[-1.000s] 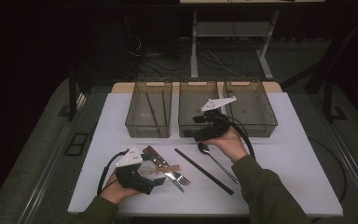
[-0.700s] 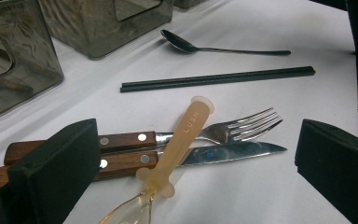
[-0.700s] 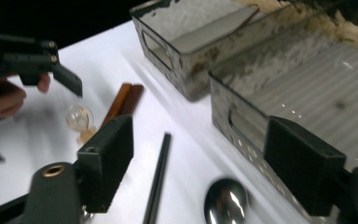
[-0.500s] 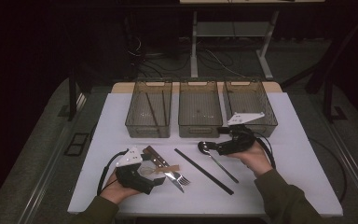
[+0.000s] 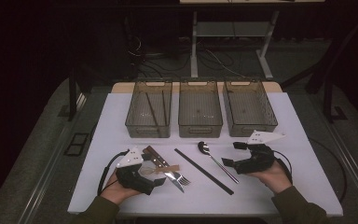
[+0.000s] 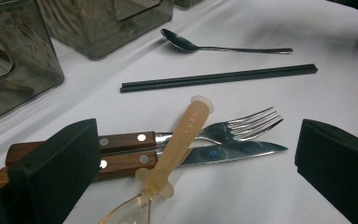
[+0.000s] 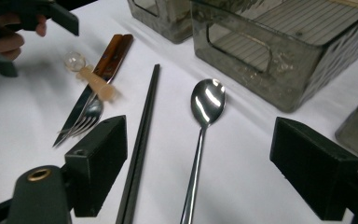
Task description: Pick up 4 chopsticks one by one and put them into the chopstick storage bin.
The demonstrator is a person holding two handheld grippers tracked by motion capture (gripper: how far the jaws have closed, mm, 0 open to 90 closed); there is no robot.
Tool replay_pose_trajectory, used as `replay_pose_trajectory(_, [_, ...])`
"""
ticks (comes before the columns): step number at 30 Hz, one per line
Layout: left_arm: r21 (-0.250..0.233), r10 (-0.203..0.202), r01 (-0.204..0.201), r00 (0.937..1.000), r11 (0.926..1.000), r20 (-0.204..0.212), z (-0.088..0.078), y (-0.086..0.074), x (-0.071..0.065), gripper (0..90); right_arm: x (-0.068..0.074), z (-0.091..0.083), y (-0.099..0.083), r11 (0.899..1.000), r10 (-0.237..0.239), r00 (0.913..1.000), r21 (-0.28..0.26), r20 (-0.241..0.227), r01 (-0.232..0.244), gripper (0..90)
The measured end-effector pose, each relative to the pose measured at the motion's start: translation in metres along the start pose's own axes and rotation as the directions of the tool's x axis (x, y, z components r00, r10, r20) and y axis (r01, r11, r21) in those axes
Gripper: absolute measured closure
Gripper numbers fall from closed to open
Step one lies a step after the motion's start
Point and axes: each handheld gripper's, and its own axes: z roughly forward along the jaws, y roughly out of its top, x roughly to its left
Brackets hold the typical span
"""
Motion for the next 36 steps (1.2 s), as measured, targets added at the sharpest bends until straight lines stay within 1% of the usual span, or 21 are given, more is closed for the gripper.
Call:
replay_pose_trajectory(3, [-0.004,-0.008,0.008,1.0000,1.0000,0.001,-0.001,0.000,0.000,0.0,0.003,-0.005,-0.006,1.000,0.001,1.0000,0.003,0.001,-0.001,18.6])
replay_pose_trajectory(7, [0.001,-0.006,0.006,1.0000,1.0000,0.005,0.000,0.000,0.001,0.0,0.006,-0.011,-0.016,1.000,0.008,1.0000,0.024,0.003,-0.008,18.7])
replay_pose_trajectory(11, [0.005,-0.007,0.007,1.0000,1.0000,0.002,0.001,-0.001,0.001,0.0,0.009,-0.016,-0.024,0.999,0.012,0.9999,0.035,-0.009,-0.011,19.3])
replay_pose_trajectory(13, [0.012,-0.008,0.008,1.0000,0.9999,-0.005,0.000,-0.001,0.001,0.0,0.010,-0.018,-0.028,0.999,0.013,0.9999,0.036,-0.008,-0.013,21.0])
replay_pose_trajectory(14, [0.009,-0.010,0.010,0.9999,0.9999,-0.007,0.000,-0.001,0.001,0.0,0.010,-0.019,-0.030,0.999,0.017,0.9997,0.046,-0.015,-0.016,22.5])
replay_pose_trajectory(16, [0.000,-0.017,0.017,0.9998,0.9999,-0.004,0.000,-0.001,0.001,0.0,0.012,-0.019,-0.032,0.998,0.018,0.9997,0.057,-0.017,-0.017,22.5])
replay_pose_trajectory(17, [0.000,-0.017,0.017,0.9998,0.9998,-0.006,0.000,-0.001,0.001,0.0,0.012,-0.019,-0.034,0.998,0.027,0.9995,0.060,-0.019,-0.026,22.5])
replay_pose_trajectory(20, [0.000,-0.011,0.011,0.9999,0.9999,-0.003,-0.001,-0.001,0.000,0.0,0.014,-0.019,-0.034,0.998,0.030,0.9995,0.056,-0.013,-0.030,24.5])
replay_pose_trajectory(23, [0.002,-0.009,0.009,1.0000,1.0000,-0.001,-0.001,0.000,0.001,0.0,0.015,-0.018,-0.035,0.997,0.038,0.9991,0.063,-0.017,-0.037,32.6])
replay_pose_trajectory(27, [0.003,-0.006,0.006,1.0000,1.0000,-0.001,0.000,0.000,0.000,0.0,0.016,-0.015,-0.035,0.996,0.044,0.9984,0.079,-0.035,-0.041,46.0])
replay_pose_trajectory(29, [0.001,-0.006,0.006,1.0000,1.0000,-0.002,-0.001,0.000,0.000,0.0,0.017,-0.014,-0.035,0.996,0.037,0.9987,0.084,-0.036,-0.034,52.4])
replay_pose_trajectory(33, [-0.003,-0.010,0.010,0.9999,0.9999,0.000,-0.001,0.000,0.000,0.0,0.020,-0.010,-0.035,0.994,0.034,0.9984,0.109,-0.046,-0.029,60.9])
replay_pose_trajectory(34, [-0.002,-0.009,0.009,1.0000,1.0000,0.000,-0.001,0.000,0.000,0.0,0.021,-0.008,-0.035,0.994,0.028,0.9982,0.110,-0.053,-0.022,63.6])
replay_pose_trajectory(35, [0.001,-0.007,0.007,1.0000,1.0000,0.001,0.000,0.000,0.000,0.0,0.021,-0.007,-0.035,0.992,0.023,0.9979,0.124,-0.060,-0.015,65.9])
replay_pose_trajectory(36, [0.000,-0.009,0.009,1.0000,1.0000,-0.001,0.000,0.000,0.000,0.4,0.022,-0.005,-0.036,0.991,0.026,0.9974,0.133,-0.067,-0.017,68.0])
